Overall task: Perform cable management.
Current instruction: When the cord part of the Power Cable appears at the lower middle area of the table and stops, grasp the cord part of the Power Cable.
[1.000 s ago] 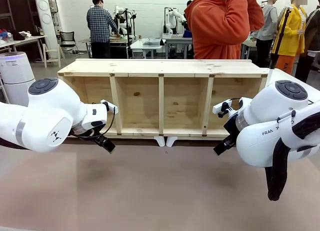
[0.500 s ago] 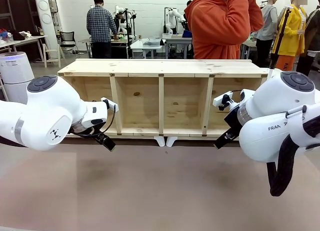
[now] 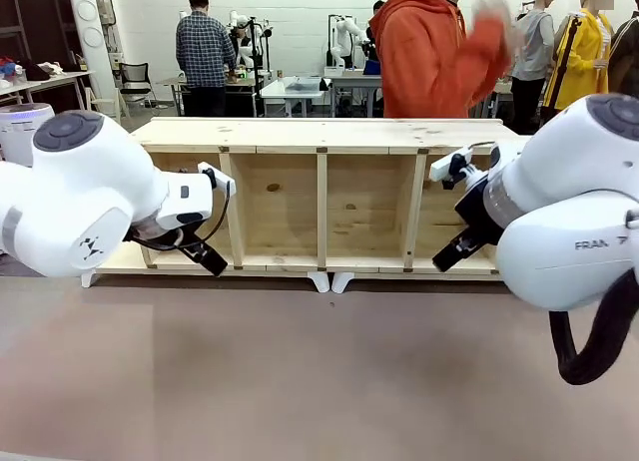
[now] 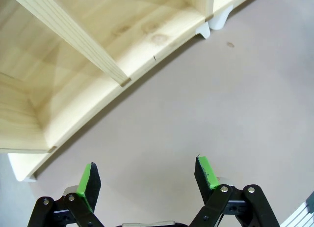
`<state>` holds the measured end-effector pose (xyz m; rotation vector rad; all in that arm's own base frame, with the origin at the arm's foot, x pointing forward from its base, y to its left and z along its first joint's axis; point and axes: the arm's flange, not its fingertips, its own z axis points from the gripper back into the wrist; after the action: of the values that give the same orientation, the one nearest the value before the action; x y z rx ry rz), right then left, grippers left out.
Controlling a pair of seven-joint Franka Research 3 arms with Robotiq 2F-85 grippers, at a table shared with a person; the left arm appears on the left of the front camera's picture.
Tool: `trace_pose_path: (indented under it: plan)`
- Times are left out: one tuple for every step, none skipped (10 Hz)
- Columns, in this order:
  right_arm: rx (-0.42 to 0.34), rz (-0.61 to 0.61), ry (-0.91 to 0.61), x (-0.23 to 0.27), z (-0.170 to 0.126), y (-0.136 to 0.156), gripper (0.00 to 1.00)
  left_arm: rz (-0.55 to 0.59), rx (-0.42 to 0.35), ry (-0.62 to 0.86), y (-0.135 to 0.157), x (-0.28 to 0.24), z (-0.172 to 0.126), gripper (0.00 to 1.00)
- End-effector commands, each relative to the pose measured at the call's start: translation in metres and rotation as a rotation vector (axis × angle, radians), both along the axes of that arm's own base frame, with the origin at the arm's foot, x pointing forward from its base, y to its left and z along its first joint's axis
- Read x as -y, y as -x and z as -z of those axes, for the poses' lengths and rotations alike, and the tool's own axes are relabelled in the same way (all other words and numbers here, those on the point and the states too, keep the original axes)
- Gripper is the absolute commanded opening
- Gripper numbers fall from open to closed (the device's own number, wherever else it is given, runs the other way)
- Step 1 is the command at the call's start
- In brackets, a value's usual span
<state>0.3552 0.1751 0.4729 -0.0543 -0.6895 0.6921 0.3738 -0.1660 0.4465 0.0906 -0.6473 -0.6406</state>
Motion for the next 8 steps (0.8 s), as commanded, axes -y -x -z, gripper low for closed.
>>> trace_pose_path:
  plan:
    - [0.042, 0.06, 0.025, 0.022, 0.005, 0.057, 1.0, -0.062, 0.065, -0.016, 0.074, -0.02, 0.007, 1.0]
    - [0.073, 0.081, 0.024, 0.028, -0.003, 0.071, 1.0, -0.086, 0.108, 0.0, 0.092, -0.029, -0.001, 1.0]
    - [0.099, 0.096, 0.023, 0.033, -0.01, 0.082, 1.0, -0.108, 0.137, 0.012, 0.105, -0.037, -0.008, 1.0]
    - [0.125, 0.111, 0.023, 0.038, -0.015, 0.094, 1.0, -0.132, 0.162, 0.023, 0.117, -0.046, -0.011, 1.0]
    - [0.15, 0.126, 0.022, 0.042, -0.02, 0.105, 1.0, -0.158, 0.188, 0.037, 0.13, -0.055, -0.012, 1.0]
    - [0.176, 0.149, 0.017, 0.047, -0.026, 0.117, 1.0, -0.181, 0.219, 0.051, 0.141, -0.067, -0.016, 1.0]
    - [0.195, 0.163, 0.016, 0.052, -0.028, 0.128, 1.0, -0.204, 0.241, 0.066, 0.153, -0.076, -0.015, 1.0]
    - [0.211, 0.177, 0.013, 0.056, -0.029, 0.137, 1.0, -0.219, 0.256, 0.071, 0.163, -0.082, -0.014, 1.0]
